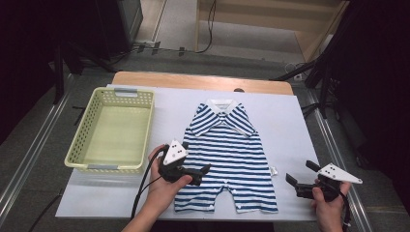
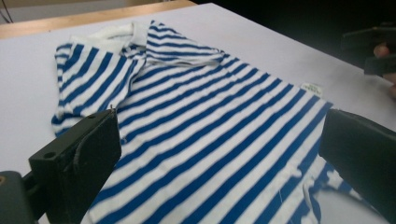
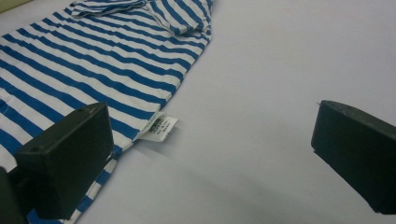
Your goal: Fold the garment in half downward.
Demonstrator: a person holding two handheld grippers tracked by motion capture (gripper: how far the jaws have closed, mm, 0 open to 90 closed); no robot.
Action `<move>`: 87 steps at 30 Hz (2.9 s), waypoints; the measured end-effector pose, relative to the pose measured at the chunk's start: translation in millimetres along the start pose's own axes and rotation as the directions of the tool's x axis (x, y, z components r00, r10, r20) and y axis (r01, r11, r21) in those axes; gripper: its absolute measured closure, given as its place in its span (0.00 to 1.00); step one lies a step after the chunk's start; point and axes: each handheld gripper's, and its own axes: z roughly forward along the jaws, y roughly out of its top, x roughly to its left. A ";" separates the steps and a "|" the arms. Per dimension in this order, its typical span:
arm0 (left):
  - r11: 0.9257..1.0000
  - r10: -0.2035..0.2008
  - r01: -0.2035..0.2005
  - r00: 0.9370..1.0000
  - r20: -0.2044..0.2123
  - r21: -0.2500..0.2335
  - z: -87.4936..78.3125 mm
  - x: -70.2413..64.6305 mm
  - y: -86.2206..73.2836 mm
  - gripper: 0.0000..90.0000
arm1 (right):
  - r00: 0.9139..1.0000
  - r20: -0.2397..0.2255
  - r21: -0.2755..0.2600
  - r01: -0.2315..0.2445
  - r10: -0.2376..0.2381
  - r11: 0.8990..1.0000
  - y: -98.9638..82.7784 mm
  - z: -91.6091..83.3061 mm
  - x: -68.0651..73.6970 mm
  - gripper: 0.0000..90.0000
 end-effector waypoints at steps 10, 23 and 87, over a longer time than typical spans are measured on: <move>1.000 -0.018 0.018 1.000 -0.009 0.023 34.0 14.0 41.2 0.03 | 1.000 -0.012 0.003 0.012 -0.012 1.000 -0.8 1.7 0.8 0.00; 0.994 -0.071 0.080 0.991 -0.112 0.080 82.3 62.0 64.7 0.33 | 1.000 -0.014 0.008 0.025 -0.025 1.000 -0.8 3.4 2.3 0.00; 0.951 -0.161 0.215 0.958 -0.239 0.222 171.3 150.3 51.3 0.97 | 0.985 -0.165 0.017 0.057 -0.053 0.998 122.2 133.7 11.8 0.00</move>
